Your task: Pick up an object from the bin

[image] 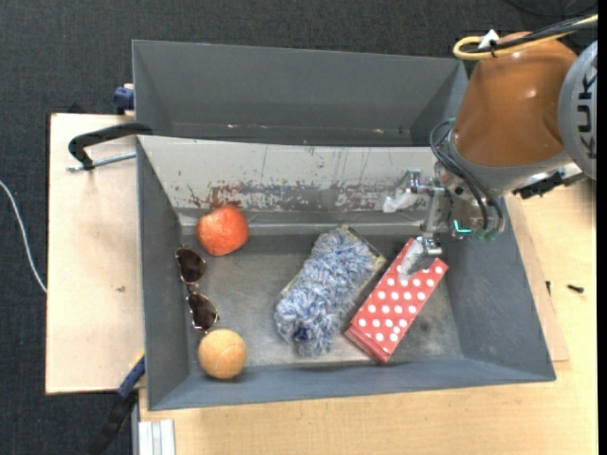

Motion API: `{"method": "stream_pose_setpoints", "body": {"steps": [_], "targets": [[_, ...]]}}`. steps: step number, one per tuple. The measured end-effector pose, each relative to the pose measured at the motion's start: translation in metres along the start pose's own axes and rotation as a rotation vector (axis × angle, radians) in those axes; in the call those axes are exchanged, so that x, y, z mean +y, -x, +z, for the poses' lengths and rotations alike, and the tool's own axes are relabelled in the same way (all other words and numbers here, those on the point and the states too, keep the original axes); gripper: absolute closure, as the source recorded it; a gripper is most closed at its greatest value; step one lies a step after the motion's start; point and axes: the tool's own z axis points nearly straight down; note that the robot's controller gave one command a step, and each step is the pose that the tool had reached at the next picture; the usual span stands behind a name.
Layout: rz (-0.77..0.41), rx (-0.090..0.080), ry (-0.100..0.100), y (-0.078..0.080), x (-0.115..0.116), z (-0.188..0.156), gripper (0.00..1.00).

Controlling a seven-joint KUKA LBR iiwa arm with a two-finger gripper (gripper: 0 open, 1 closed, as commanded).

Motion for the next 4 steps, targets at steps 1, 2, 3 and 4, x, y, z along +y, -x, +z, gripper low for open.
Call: {"method": "stream_pose_setpoints", "body": {"steps": [1, 2, 3, 4], "targets": [[-0.009, -0.008, -0.001, -0.001, 0.013, 0.041, 0.00], [0.018, 0.002, 0.001, 0.011, 0.044, 0.069, 0.00], [-0.003, -0.005, -0.002, 0.017, 0.063, 0.132, 1.00], [-0.003, -0.005, -0.002, 0.017, 0.063, 0.132, 1.00]]}}
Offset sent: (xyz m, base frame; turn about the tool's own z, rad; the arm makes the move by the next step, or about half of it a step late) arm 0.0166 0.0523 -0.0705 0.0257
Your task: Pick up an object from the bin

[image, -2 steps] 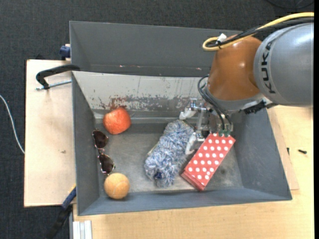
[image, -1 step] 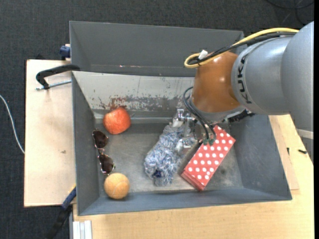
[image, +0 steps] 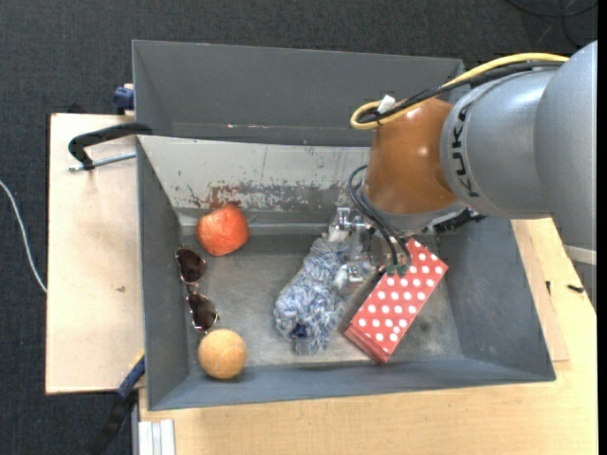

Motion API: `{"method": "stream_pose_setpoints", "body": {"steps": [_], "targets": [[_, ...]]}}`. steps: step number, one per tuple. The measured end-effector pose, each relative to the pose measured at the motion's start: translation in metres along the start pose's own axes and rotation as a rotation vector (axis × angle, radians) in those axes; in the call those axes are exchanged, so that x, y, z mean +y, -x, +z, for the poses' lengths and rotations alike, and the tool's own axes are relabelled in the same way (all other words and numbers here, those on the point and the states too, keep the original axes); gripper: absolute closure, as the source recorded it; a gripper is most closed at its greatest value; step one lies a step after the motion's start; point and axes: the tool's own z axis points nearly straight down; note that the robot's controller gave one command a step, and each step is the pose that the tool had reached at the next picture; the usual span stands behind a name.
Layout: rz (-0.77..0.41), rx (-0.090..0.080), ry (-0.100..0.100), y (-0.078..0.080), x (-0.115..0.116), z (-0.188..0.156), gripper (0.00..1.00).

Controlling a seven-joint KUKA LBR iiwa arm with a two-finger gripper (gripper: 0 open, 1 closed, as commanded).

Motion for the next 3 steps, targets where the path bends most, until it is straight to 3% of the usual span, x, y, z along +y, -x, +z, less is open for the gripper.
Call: {"method": "stream_pose_setpoints", "body": {"steps": [1, 2, 3], "targets": [[0.018, 0.002, 0.002, 0.008, -0.014, -0.100, 1.00], [0.018, 0.002, 0.002, 0.008, -0.014, -0.100, 1.00], [0.026, 0.004, 0.002, 0.004, -0.011, -0.149, 1.00]]}}
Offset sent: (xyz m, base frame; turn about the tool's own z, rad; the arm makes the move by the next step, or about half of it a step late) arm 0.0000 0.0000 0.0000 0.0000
